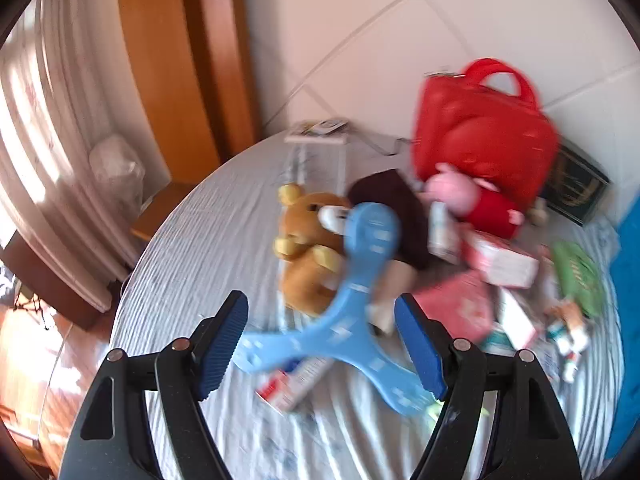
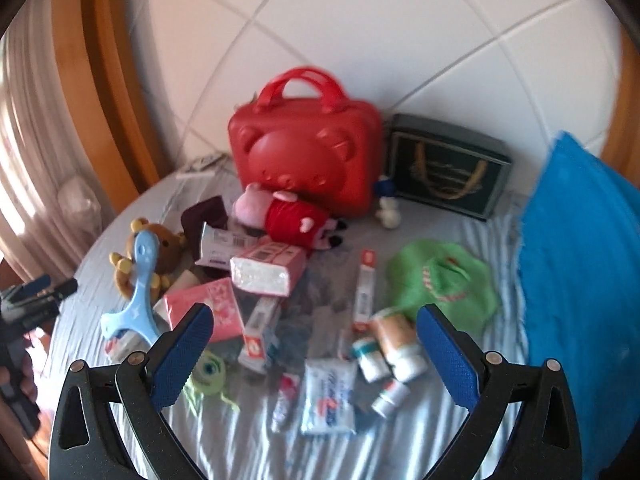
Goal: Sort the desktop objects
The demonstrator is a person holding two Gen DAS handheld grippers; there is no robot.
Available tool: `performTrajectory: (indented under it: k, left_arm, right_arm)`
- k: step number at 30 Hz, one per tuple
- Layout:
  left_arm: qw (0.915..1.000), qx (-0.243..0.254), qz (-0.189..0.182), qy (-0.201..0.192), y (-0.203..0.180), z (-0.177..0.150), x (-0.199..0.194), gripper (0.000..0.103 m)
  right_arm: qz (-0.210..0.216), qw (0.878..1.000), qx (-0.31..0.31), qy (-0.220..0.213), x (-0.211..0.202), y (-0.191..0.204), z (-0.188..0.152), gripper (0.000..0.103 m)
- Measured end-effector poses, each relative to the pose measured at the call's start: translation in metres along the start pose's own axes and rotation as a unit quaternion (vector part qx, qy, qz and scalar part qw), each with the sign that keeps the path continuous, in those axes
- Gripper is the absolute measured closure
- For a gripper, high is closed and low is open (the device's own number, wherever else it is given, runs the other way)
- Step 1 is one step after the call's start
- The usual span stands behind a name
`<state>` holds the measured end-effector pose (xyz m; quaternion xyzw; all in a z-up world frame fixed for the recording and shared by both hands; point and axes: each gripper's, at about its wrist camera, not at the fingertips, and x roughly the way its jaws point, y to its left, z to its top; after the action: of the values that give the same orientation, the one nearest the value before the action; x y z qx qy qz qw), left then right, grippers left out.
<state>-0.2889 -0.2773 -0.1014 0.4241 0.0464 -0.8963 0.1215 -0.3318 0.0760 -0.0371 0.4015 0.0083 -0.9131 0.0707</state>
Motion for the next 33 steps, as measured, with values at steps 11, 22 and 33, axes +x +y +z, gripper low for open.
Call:
performTrajectory:
  k: [11,22,33]
  left_arm:
    - [0.9932,-0.041,-0.007,0.109,0.044,0.059,0.138,0.028]
    - [0.9806,-0.022,-0.046,0.189,0.023,0.069,0.208,0.022]
    - [0.9782,0.051,-0.061,0.192,-0.025,0.02,0.195,0.024]
  right_arm:
    - [-0.013,0.997,-0.049,0.057,0.169,0.045,0.1,0.0]
    - [-0.015,0.977,-0.14,0.16,0.331,0.068,0.116,0.0]
    - [-0.052,0.936,-0.294,0.188,0.324,0.099,0.039,0.009]
